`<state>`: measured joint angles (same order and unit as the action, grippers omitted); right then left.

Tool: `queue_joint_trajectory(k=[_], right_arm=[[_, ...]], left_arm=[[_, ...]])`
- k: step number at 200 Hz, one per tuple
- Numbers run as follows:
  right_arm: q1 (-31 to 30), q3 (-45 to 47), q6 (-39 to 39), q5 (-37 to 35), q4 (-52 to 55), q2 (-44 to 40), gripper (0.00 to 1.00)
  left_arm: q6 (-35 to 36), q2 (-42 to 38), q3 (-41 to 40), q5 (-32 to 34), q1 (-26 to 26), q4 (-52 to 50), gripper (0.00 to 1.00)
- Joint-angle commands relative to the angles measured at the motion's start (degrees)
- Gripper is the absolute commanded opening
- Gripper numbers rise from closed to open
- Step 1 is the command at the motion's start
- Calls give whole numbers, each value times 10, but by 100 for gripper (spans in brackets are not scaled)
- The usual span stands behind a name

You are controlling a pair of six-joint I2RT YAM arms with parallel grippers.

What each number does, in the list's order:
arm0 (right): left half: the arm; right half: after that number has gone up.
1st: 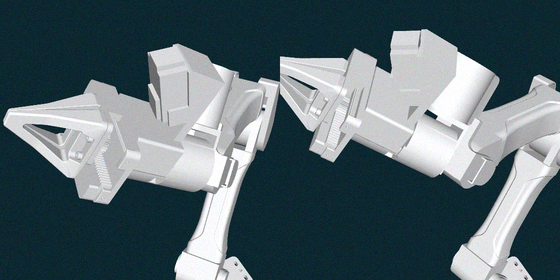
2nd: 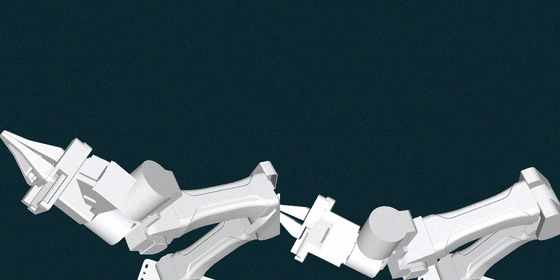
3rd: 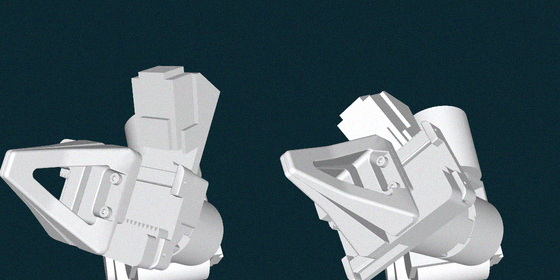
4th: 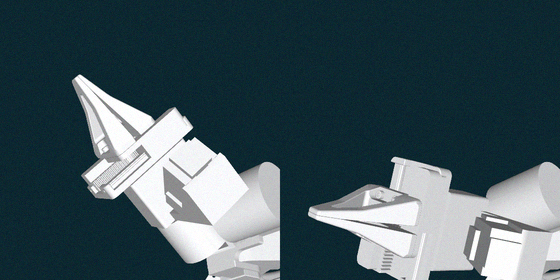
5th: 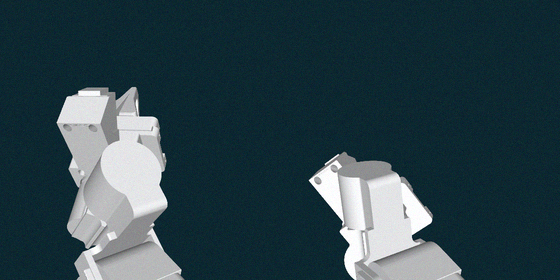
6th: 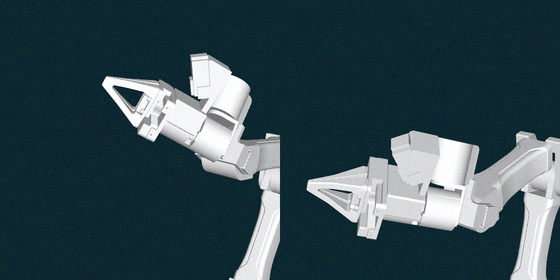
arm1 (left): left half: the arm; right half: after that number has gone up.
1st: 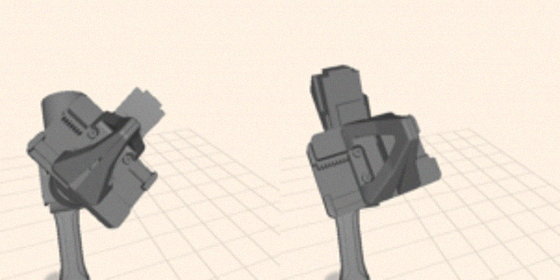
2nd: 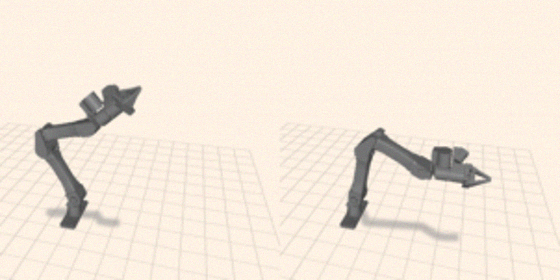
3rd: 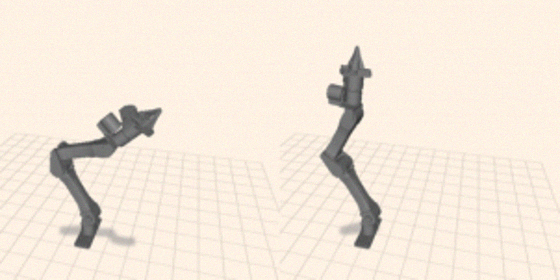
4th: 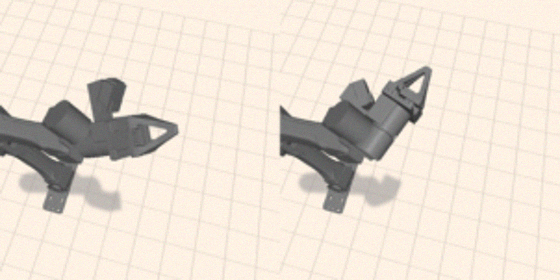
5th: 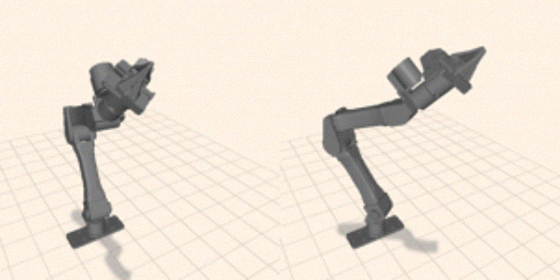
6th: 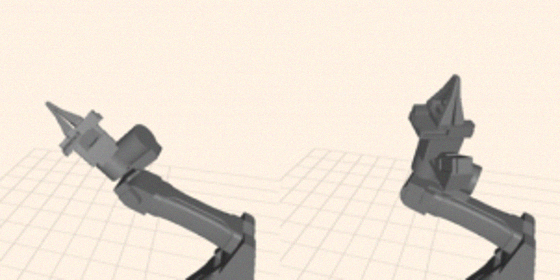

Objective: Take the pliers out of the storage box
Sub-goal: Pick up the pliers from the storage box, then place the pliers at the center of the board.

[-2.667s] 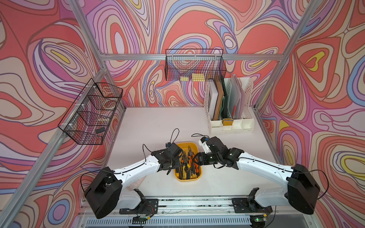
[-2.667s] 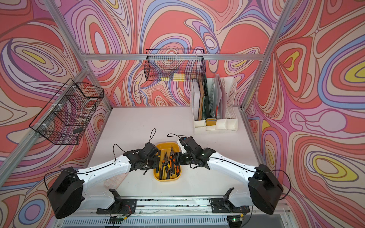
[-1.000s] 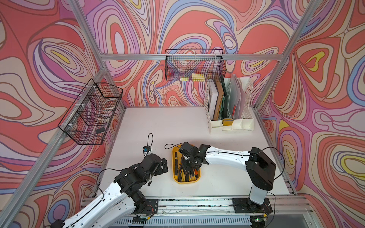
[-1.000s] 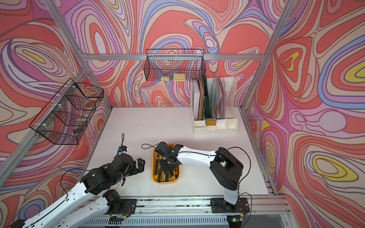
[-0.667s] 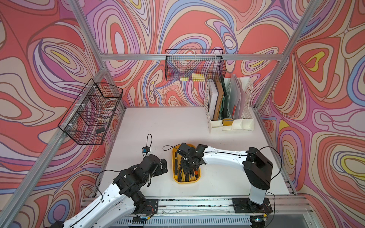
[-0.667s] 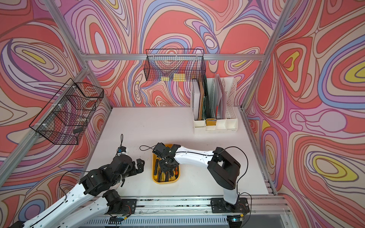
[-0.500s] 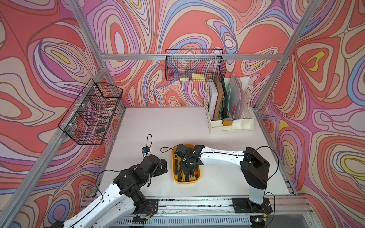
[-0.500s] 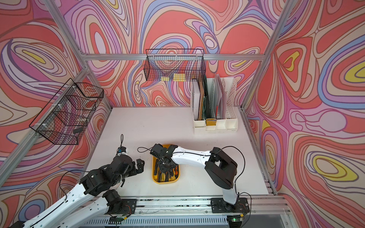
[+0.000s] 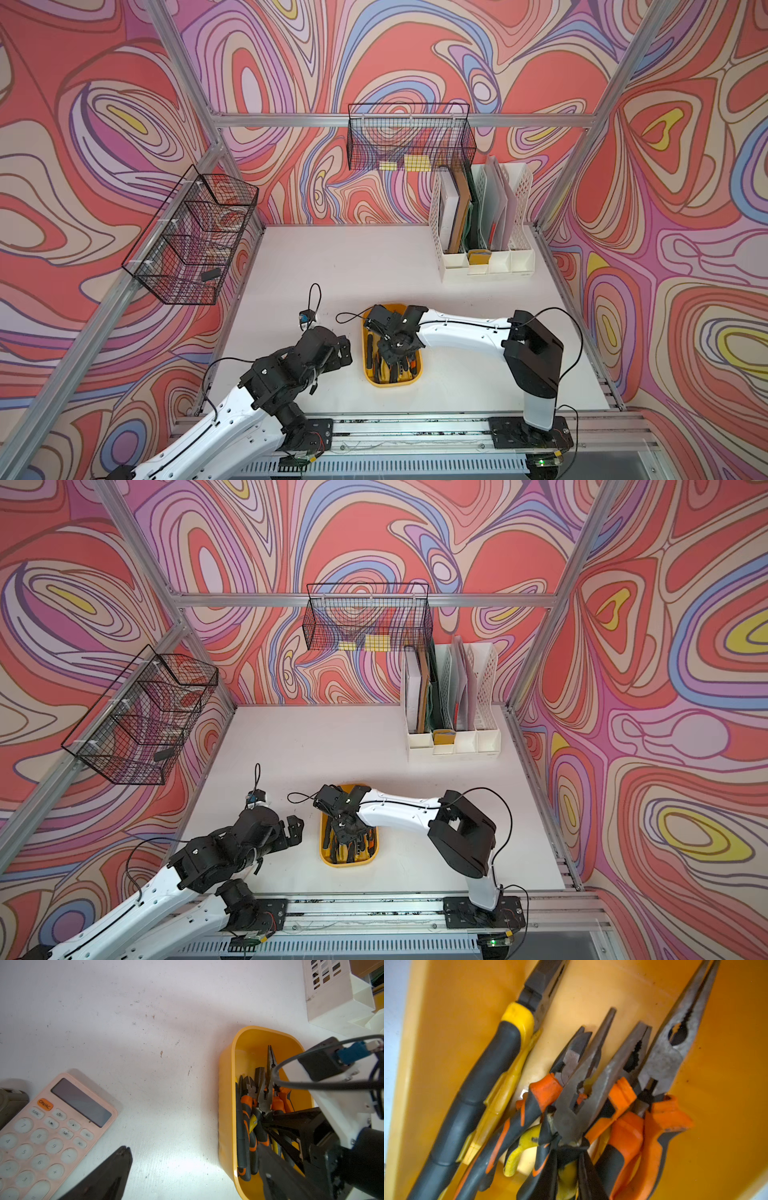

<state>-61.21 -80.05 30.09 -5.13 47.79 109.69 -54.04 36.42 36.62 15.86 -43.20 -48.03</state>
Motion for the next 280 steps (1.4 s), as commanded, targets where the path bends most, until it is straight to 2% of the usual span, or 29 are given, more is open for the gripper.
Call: queue_joint_trajectory(k=[1, 66, 141, 163, 214, 232, 247, 280], right_arm=[[-3, -6, 5, -17, 27, -17, 14], [-4, -29, 7, -43, 42, -97, 12], [5, -56, -28, -106, 86, -135, 11], [40, -43, -49, -115, 110, -168, 11], [172, 26, -128, -84, 116, -277, 8], [198, 43, -161, -66, 111, -282, 7], [214, 56, -187, -45, 104, -266, 0], [254, 92, -198, -3, 62, -243, 0]], left_arm=[[-5, -1, -4, 11, -4, -13, 99], [-7, 1, -4, 11, -3, -12, 99], [-5, 9, 2, 11, -4, -8, 99], [-2, 16, 7, 16, -4, -6, 98], [21, 55, 26, 10, -4, 6, 99], [33, 72, 32, 4, -4, 14, 99], [38, 85, 36, -1, -4, 23, 99], [42, 105, 47, -15, -4, 26, 99]])
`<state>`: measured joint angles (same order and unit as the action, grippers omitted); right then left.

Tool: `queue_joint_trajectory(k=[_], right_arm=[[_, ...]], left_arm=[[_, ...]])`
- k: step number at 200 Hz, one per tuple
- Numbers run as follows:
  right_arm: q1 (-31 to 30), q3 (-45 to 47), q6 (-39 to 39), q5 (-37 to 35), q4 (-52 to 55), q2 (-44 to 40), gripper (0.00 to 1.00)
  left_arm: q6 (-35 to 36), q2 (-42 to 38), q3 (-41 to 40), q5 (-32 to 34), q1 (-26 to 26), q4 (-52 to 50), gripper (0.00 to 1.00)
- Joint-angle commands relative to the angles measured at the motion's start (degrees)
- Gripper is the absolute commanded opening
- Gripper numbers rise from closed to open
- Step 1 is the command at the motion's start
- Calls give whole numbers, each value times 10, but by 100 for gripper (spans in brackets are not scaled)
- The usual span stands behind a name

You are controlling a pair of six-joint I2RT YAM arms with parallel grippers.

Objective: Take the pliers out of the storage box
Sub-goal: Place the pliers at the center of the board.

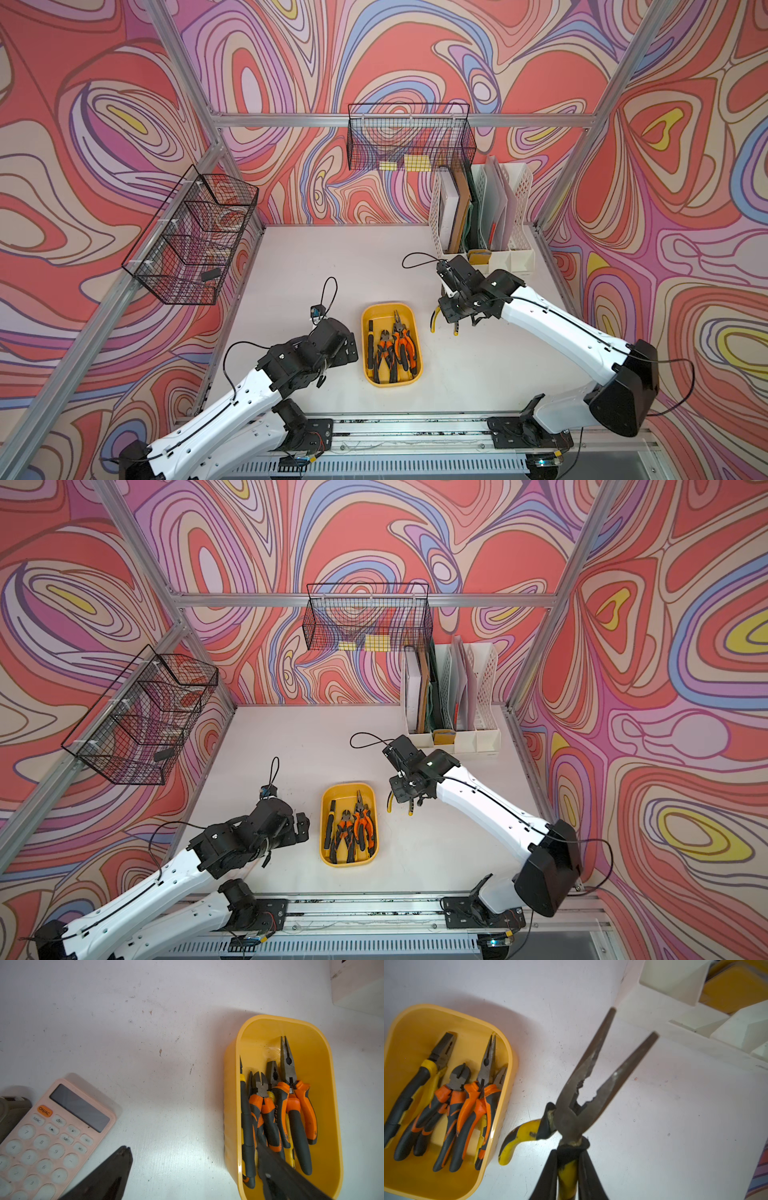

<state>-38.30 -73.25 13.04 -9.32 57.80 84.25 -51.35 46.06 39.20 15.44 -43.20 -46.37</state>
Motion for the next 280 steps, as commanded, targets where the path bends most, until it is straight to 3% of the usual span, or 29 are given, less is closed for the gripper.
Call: queue_joint_trajectory(k=[1, 75, 153, 177, 211, 280], right_arm=[[26, 25, -27, 41, -41, 12, 0], [62, 95, -34, 114, -153, 70, 0], [71, 60, -61, 100, -175, 169, 2], [75, 55, -59, 93, -178, 201, 16], [82, 48, -53, 101, -179, 212, 44], [83, 15, -28, 101, -133, 176, 71]], left_arm=[[16, 8, 21, -11, -4, 10, 100], [21, -19, -5, -13, -3, 18, 100], [12, -40, -32, -6, -4, 10, 100], [18, -43, -23, -1, -4, 1, 100], [20, -43, -11, 8, -3, -13, 100], [24, -21, 14, 9, -4, -26, 100]])
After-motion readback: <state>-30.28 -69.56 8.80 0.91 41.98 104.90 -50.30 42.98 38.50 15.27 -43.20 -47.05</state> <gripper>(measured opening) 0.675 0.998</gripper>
